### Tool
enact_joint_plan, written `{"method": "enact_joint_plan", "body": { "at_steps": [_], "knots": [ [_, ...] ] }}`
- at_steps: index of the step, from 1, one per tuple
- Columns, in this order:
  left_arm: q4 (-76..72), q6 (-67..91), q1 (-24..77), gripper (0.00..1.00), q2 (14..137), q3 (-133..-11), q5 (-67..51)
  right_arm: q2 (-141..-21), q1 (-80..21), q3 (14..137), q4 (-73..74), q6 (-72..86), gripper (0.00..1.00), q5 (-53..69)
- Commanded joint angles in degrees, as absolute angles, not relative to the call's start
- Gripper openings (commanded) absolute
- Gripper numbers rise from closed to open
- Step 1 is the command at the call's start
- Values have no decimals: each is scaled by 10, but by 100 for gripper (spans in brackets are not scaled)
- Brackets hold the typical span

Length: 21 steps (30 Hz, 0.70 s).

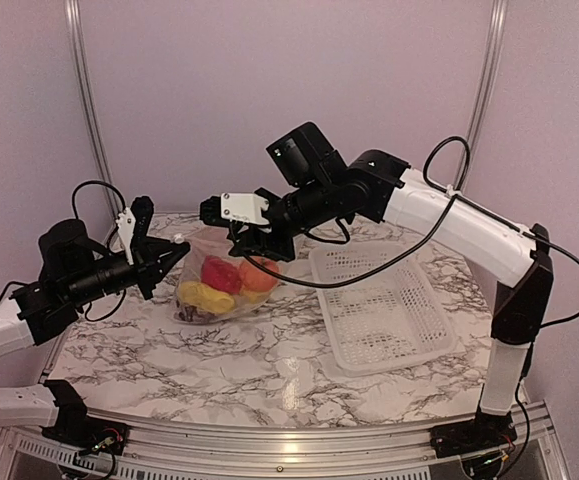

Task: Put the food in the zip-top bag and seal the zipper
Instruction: Hold the zipper food storage bag, then hold the zipper from the zipper food storage bag.

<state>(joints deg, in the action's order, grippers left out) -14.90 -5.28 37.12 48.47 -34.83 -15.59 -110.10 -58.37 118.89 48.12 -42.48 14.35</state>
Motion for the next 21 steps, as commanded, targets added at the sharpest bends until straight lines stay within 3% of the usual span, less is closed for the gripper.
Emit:
{"method": "enact_joint_plan", "body": {
  "at_steps": [1,9,21],
  "knots": [
    [-100,-52,373,0,476,-406,-166,-1088,-597,1239,479,-419,29,170],
    [-36,-68,383,0,477,-428,-169,-1123,-614,1304,461,-399,31,200],
    [28,-86,410,0,440,-420,-141,-1170,-644,1318,454,-412,45,240]
  ]
}}
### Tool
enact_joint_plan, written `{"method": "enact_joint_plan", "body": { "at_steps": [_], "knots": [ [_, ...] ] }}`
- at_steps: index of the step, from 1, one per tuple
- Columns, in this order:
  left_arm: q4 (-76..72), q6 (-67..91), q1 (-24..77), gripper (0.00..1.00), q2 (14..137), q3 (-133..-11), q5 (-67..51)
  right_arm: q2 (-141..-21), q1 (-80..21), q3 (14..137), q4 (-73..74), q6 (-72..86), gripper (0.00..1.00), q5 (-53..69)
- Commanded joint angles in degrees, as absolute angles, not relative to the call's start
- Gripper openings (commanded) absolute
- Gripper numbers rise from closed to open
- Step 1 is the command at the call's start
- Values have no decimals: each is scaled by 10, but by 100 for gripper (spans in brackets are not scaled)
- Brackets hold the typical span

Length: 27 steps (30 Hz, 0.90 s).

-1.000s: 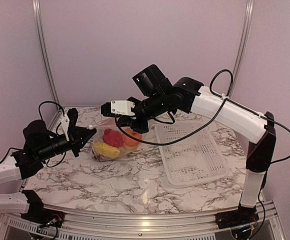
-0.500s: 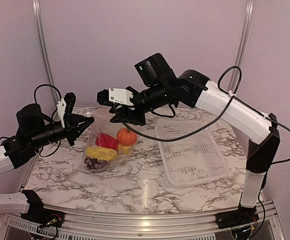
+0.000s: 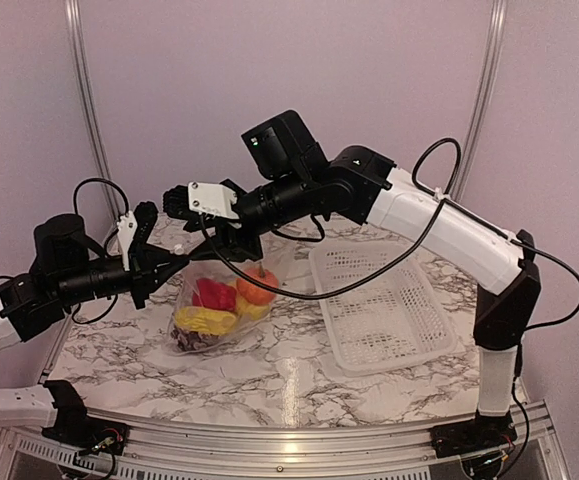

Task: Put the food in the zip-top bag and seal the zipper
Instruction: Hold the zipper from the zipper food storage bag.

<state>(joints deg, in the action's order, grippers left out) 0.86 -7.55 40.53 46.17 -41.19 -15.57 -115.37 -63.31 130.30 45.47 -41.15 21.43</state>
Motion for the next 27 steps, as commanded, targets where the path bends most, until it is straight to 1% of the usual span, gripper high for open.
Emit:
{"method": "enact_joint_plan", "body": {
  "at_steps": [1,8,16,21,27],
  "knots": [
    [29,-87,411,0,437,-419,-139,-1173,-646,1319,454,-411,45,242],
    [42,-97,417,0,427,-417,-128,-1186,-655,1326,444,-401,42,243],
    [43,-112,426,0,418,-408,-121,-1195,-658,1327,423,-391,40,215],
    [42,-119,431,0,414,-406,-118,-1201,-658,1329,416,-384,36,211],
    [42,-126,435,0,415,-402,-109,-1203,-658,1332,413,-383,22,205]
  ]
}}
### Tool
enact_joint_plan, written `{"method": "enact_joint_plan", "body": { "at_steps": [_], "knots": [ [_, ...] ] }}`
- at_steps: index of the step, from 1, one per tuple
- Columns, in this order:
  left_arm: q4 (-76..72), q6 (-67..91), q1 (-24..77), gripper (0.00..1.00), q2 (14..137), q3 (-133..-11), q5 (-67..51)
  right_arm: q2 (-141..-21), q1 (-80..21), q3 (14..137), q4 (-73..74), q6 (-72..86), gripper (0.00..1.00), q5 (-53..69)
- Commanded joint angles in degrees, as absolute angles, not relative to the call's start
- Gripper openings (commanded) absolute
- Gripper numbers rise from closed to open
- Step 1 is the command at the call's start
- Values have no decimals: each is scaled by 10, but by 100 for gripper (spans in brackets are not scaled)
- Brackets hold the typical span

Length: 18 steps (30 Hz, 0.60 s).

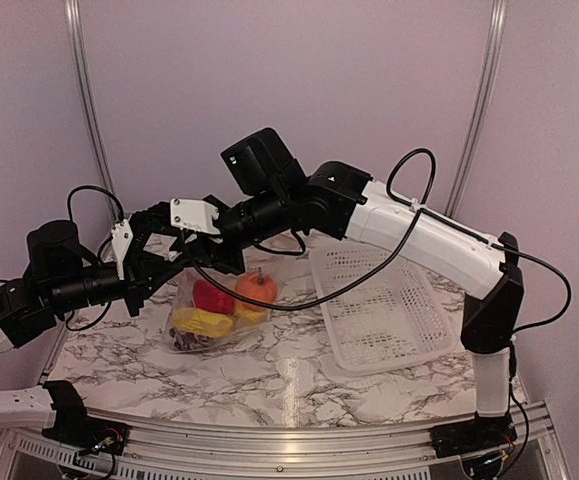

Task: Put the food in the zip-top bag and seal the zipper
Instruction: Hold the zipper from the zipper food storage bag, then zip the zipper on the zipper food storage bag.

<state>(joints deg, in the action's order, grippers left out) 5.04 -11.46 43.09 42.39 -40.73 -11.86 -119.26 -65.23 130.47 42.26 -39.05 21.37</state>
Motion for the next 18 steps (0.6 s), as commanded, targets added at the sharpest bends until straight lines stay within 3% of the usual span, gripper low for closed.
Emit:
{"method": "enact_joint_plan", "body": {
  "at_steps": [1,4,18],
  "knots": [
    [43,-126,434,0,415,-402,-108,-1203,-658,1332,413,-384,19,205],
    [43,-127,435,0,417,-401,-107,-1202,-658,1330,416,-386,11,205],
    [56,-127,437,0,398,-403,-81,-1190,-657,1306,436,-417,0,155]
  ]
}}
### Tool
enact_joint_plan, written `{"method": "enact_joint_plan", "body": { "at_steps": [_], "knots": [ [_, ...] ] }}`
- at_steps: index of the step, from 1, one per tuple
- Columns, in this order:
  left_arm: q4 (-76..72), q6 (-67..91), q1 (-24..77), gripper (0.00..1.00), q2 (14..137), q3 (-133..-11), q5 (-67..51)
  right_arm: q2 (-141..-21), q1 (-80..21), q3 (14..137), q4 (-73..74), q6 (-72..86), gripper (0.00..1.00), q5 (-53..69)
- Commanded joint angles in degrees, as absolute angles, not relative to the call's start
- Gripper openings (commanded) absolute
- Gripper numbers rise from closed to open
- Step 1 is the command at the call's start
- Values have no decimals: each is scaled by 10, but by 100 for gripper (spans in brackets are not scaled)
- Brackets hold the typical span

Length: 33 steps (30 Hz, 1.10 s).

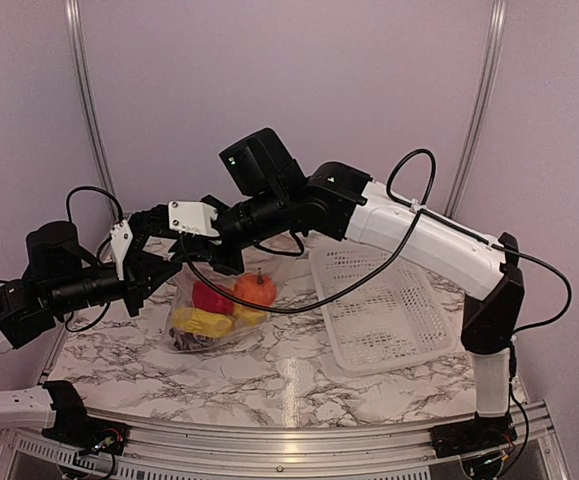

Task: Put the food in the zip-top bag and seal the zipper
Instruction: Zip the zipper on the zipper food storage bag.

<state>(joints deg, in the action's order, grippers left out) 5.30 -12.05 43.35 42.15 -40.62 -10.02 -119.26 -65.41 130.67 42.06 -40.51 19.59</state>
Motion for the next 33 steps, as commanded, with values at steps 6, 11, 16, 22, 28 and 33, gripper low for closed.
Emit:
{"method": "enact_joint_plan", "body": {
  "at_steps": [6,11,16,22,28,33],
  "knots": [
    [70,-127,436,0,375,-397,-50,-1152,-638,1263,438,-430,0,121],
    [70,-121,436,0,357,-386,-32,-1110,-610,1214,445,-441,0,111],
    [77,-122,436,0,352,-383,-14,-1066,-572,1159,446,-449,0,94],
    [77,-127,436,0,347,-381,5,-1018,-531,1096,448,-451,0,90],
    [67,-122,435,0,330,-369,24,-997,-488,1067,470,-444,0,109],
    [65,-114,435,0,319,-360,26,-981,-475,1044,476,-444,0,105]
  ]
}}
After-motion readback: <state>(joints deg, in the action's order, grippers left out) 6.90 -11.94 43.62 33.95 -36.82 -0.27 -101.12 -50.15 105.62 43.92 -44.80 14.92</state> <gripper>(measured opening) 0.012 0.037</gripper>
